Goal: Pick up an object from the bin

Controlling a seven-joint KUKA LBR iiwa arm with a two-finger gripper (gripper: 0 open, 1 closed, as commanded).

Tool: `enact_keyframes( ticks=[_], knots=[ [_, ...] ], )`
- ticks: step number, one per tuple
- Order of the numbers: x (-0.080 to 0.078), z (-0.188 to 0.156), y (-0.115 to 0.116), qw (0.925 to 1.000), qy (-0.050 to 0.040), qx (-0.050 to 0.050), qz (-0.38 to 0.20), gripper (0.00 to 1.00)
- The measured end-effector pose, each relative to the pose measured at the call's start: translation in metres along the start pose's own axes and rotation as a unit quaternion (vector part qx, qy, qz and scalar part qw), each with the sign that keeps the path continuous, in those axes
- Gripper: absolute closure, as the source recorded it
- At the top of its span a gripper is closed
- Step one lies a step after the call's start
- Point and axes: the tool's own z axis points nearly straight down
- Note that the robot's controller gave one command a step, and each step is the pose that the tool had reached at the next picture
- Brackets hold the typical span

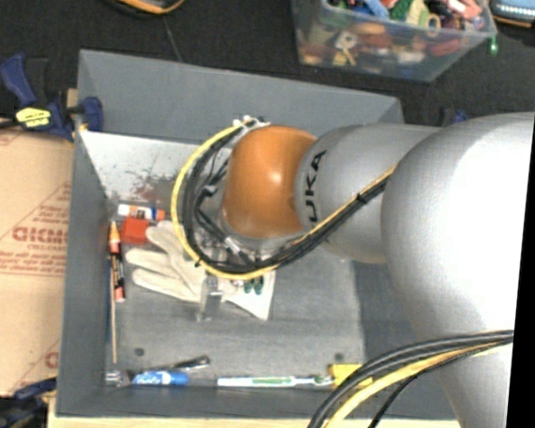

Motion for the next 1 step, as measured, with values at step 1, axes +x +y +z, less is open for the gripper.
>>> enact_keyframes(
  ticks=[1],
  knots=[
    [-0.0136,0.0066,-0.0213,0.9986,-0.0022,0.000,0.053,0.00]
  ],
)
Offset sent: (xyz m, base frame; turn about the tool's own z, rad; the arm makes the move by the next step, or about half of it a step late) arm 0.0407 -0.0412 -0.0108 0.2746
